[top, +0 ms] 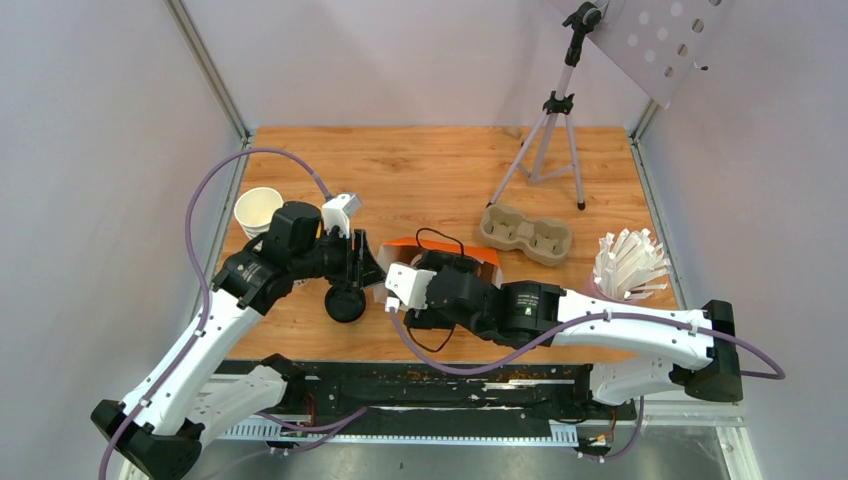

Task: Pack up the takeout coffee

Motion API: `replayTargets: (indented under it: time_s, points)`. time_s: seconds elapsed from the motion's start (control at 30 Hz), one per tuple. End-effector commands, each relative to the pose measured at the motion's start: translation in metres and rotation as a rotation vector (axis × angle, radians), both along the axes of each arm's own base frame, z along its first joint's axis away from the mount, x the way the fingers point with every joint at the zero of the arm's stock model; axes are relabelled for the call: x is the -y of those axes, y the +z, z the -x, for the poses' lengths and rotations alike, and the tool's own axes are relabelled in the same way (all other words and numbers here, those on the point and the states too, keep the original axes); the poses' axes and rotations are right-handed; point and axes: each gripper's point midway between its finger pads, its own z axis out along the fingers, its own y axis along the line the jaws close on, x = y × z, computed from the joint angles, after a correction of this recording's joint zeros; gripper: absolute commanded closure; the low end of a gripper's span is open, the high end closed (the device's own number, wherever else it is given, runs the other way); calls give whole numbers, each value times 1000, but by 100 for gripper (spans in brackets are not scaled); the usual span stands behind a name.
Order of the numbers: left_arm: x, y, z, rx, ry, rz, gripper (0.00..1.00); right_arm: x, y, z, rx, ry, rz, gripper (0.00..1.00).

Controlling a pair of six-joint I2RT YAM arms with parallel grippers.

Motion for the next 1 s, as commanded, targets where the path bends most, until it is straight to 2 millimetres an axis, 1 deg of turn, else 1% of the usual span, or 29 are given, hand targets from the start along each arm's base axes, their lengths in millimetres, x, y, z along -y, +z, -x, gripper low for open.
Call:
replayTargets:
  time_s: [0.0,0.1,0.17,0.23,0.27,0.33,0.43,0.53,0.63,0.7,0.73,0.77,0.8,0.83,0.9,0.97]
  points:
    - [2,12,-5,50,0,24,54,-7,32,-9,91,-2,-54,29]
    - [2,12,-4,54,-10,24,74,-4,37,-12,112,7,-33,29]
    - [2,12,-2,61,-24,22,83,-7,47,-9,99,29,-33,29]
    - [1,9,-1,68,-37,11,89,-10,59,-8,91,34,-39,29]
    - [1,8,-1,73,-42,9,91,-10,61,-8,93,38,-39,29]
    - [1,9,-1,83,-53,5,93,-9,56,-10,95,48,-23,29]
    - [3,13,-1,95,-69,14,93,-5,38,-10,80,49,11,29]
    - [4,16,2,103,-85,25,92,1,25,-12,77,28,44,29]
    - [1,13,1,102,-73,9,87,4,13,-13,78,20,64,29]
    - [-4,10,-1,84,-34,-12,85,4,5,-13,74,19,72,29]
    - [-6,10,-2,73,-11,-19,83,4,3,-13,72,16,74,29]
    - [-5,13,-2,70,-7,-10,78,4,0,-13,68,15,78,29]
    - [-3,16,-1,65,-9,6,71,3,-2,-13,63,13,79,29]
    - [-1,20,0,61,-7,23,67,2,-3,-12,54,16,76,29]
    - [1,22,1,52,-5,39,65,-2,-3,-11,45,22,65,29]
    - [-2,19,1,47,7,26,61,-5,-4,-11,42,23,57,29]
